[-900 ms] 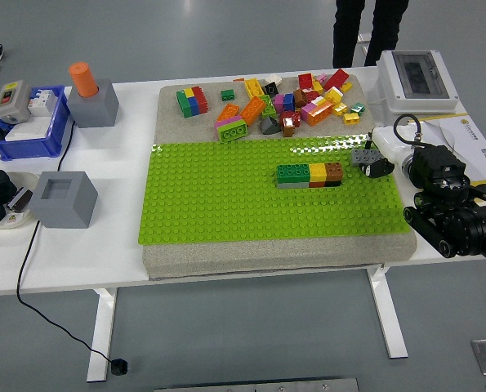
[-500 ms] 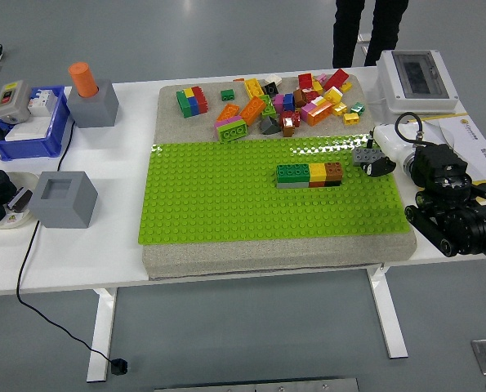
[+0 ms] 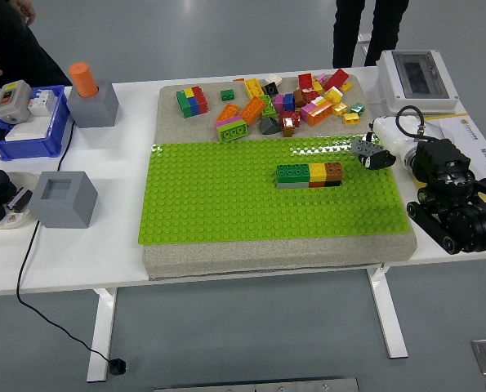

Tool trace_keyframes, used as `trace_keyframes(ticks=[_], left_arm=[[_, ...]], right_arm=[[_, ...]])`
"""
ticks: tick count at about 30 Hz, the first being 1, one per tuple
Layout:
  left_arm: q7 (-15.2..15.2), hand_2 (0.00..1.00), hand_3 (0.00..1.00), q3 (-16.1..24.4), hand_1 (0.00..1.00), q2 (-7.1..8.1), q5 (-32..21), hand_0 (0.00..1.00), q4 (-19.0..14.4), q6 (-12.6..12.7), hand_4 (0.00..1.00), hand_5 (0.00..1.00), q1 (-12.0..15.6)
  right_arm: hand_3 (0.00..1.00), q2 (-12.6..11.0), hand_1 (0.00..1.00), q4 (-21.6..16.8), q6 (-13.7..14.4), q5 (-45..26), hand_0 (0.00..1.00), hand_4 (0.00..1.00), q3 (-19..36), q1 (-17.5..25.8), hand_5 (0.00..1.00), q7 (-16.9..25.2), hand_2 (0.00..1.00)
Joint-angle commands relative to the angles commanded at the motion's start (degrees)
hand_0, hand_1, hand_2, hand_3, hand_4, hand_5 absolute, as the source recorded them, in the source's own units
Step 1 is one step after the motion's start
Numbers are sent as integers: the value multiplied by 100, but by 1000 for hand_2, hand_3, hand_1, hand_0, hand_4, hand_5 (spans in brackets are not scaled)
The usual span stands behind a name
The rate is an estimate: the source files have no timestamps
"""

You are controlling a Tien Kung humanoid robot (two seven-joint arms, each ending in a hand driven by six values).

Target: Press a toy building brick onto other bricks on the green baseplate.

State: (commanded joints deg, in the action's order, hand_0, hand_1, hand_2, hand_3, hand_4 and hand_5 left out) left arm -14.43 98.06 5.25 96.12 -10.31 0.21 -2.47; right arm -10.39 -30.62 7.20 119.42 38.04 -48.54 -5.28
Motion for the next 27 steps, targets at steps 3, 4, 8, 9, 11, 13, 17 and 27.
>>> trace_keyframes(ticks=[3, 4, 8, 9, 11, 13, 17, 27], left_arm=[[3, 778, 432, -5, 798, -2, -12, 785, 0, 4, 998, 840, 2], [4, 778, 432, -4, 798, -2, -13, 785, 0, 4, 998, 840, 2], [9, 779, 431, -9, 799, -5, -30, 785, 0, 9, 998, 841, 10], [10, 779, 431, -11, 799, -5, -36, 785, 0, 10, 998, 841, 12], [12, 779, 431, -14, 799, -5, -45, 785, 0, 12, 998, 841, 18], [14, 779, 431, -16, 799, -6, -52, 785, 0, 13, 998, 841, 24], [13, 780, 429, -13, 799, -9, -47, 786, 0, 11, 998, 842, 34], [9, 783, 429, -15, 801, -15, -47, 786, 0, 13, 998, 841, 47]], right_arm=[[541, -52, 804, -153, 3, 85, 751, 687, 37, 14, 347, -13, 854], [541, -71, 804, -210, 1, 110, 751, 687, 49, 18, 347, -20, 854], [541, -221, 812, -616, -63, 177, 756, 687, 51, 57, 348, -114, 859], [541, -261, 812, -717, -89, 163, 756, 687, 33, 67, 348, -145, 859], [541, -364, 812, -952, -178, 89, 756, 687, -28, 99, 348, -246, 859], [541, -471, 812, -1251, -301, 11, 756, 687, -82, 145, 348, -379, 859], [538, -575, 825, -1825, -517, -10, 779, 689, -136, 221, 350, -594, 866], [552, -527, 830, -2999, -717, -65, 797, 694, -423, 222, 354, -807, 868]])
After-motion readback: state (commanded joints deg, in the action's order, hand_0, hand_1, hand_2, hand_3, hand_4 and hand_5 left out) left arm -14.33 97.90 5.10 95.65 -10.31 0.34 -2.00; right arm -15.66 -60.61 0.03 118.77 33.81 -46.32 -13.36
